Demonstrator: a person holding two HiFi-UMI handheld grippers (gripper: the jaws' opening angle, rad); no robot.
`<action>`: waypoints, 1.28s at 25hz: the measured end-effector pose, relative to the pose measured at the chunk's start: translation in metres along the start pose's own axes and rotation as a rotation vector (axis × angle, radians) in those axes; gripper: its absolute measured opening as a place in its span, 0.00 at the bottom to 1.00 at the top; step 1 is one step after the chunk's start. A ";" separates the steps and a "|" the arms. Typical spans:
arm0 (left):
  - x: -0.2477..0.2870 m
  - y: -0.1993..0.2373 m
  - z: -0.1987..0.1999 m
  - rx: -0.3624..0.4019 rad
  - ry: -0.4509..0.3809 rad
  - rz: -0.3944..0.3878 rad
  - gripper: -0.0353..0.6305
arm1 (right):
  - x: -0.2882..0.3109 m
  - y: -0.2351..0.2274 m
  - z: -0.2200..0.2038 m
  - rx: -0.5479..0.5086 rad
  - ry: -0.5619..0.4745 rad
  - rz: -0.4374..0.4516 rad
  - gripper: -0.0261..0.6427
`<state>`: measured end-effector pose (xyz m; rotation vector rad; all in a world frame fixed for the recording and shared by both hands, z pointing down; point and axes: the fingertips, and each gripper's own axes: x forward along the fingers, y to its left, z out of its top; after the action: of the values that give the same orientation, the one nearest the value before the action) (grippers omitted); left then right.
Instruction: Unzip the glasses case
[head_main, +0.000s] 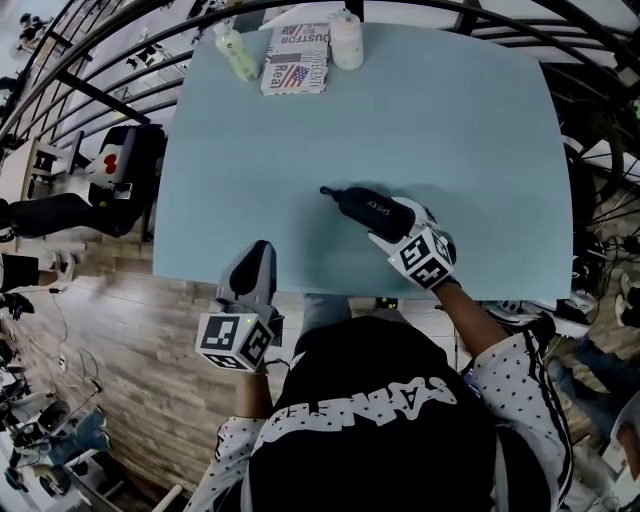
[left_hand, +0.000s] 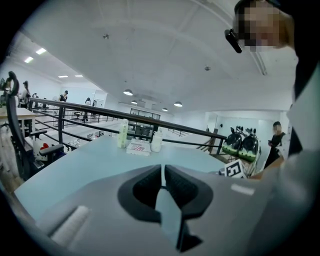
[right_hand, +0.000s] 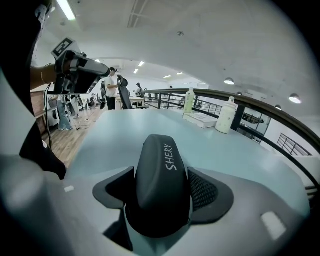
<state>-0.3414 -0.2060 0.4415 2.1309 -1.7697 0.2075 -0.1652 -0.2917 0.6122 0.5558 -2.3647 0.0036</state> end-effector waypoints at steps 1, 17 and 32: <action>0.000 0.000 -0.001 -0.003 0.003 -0.002 0.05 | 0.000 0.000 0.000 0.004 -0.002 -0.001 0.54; 0.015 -0.029 -0.023 -0.100 0.063 -0.118 0.05 | -0.018 -0.003 0.007 0.069 -0.076 -0.056 0.52; 0.053 -0.087 -0.016 -0.246 0.066 -0.321 0.05 | -0.099 -0.020 0.064 0.105 -0.284 -0.171 0.51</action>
<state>-0.2444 -0.2354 0.4586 2.1594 -1.3166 -0.0225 -0.1325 -0.2811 0.4981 0.8571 -2.5938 -0.0299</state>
